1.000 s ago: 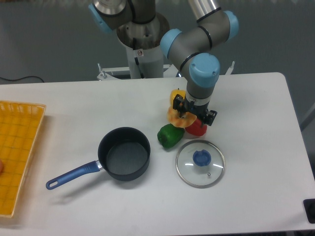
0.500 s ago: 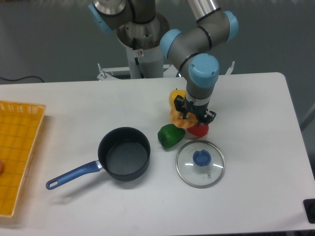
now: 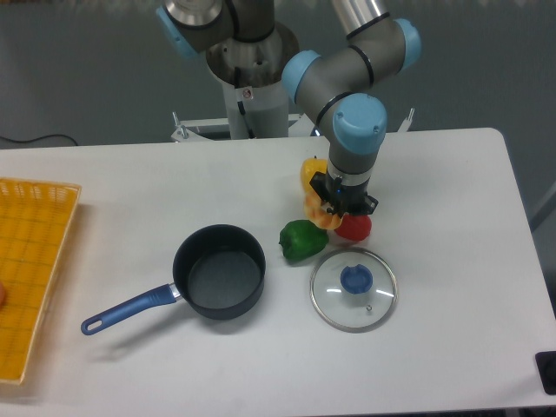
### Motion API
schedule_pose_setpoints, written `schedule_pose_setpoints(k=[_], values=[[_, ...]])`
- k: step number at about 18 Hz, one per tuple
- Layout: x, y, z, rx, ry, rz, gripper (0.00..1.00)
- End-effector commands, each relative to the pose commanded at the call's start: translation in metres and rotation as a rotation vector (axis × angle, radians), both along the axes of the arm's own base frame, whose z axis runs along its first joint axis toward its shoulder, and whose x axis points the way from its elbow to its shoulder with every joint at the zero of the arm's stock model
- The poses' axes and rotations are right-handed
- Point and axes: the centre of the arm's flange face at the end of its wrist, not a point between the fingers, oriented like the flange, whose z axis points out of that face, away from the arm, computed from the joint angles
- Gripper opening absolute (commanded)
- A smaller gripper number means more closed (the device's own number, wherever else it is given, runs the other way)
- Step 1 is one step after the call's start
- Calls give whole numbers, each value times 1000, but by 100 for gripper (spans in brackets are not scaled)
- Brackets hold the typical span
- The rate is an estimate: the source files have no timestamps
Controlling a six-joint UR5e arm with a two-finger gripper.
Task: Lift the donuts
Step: 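Close the gripper on the orange donut ring, then lift the orange donut ring up off the peppers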
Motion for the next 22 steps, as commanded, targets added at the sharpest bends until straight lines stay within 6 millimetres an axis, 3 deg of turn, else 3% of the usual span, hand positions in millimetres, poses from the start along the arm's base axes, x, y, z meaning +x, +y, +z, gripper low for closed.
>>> schedule_pose_setpoints(k=[8, 16, 22], values=[[-16, 4, 30, 11, 27, -2, 12], [-41, 16, 86, 23, 19, -53, 12], [-60, 13, 119, 23, 28, -113, 12]])
